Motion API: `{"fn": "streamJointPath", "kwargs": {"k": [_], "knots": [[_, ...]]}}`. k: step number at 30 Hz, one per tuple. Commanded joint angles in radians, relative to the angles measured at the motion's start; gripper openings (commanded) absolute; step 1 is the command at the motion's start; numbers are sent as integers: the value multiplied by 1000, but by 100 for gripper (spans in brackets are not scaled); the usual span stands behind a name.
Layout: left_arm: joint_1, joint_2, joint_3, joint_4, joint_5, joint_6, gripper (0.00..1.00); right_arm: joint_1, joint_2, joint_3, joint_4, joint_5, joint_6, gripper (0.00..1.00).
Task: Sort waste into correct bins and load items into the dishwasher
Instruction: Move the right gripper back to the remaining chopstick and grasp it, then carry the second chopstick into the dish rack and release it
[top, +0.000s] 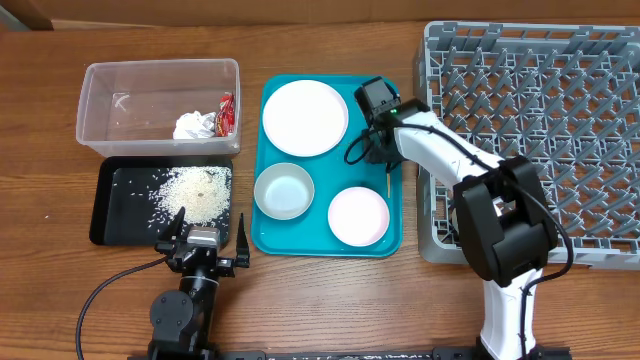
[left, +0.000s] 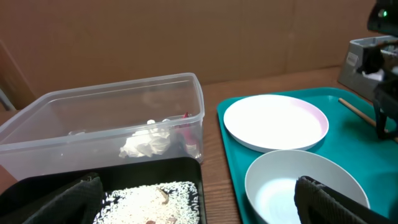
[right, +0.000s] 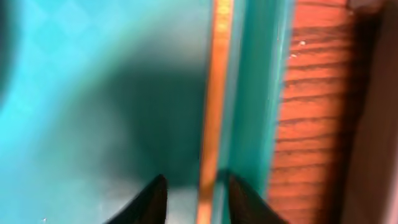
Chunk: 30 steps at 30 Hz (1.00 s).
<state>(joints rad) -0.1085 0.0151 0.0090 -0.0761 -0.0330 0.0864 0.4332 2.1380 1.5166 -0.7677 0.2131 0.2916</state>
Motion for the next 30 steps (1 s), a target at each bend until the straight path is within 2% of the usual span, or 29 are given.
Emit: {"fn": "streamJointPath", "kwargs": {"k": [1,3,4,5,9,16,19,22,25,30], "knots": [[7,-4,-4,2,8,19,100,-8,-34,-81,31,-71,2,28],[7,-4,-4,2,8,19,100,-5,-34,-113,46,-127,2,18],[7,-4,-4,2,8,19,100,1,-34,-114,40,-149,1,7],[7,-4,-4,2,8,19,100,5,-37,-112,37,-156,1,4],[7,-4,-4,2,8,19,100,12,-63,-56,-6,-172,1,4],[7,-4,-4,2,8,19,100,-29,-294,120,-69,-135,-11,4],[7,-4,-4,2,8,19,100,-82,-345,120,-89,-74,-109,4],[7,-4,-4,2,8,19,100,-142,-344,119,-127,-5,-144,4],[7,-4,-4,2,8,19,100,-236,-343,119,-134,-58,-235,4],[7,-4,-4,2,8,19,100,-266,-330,58,-157,-79,-248,4]]}}
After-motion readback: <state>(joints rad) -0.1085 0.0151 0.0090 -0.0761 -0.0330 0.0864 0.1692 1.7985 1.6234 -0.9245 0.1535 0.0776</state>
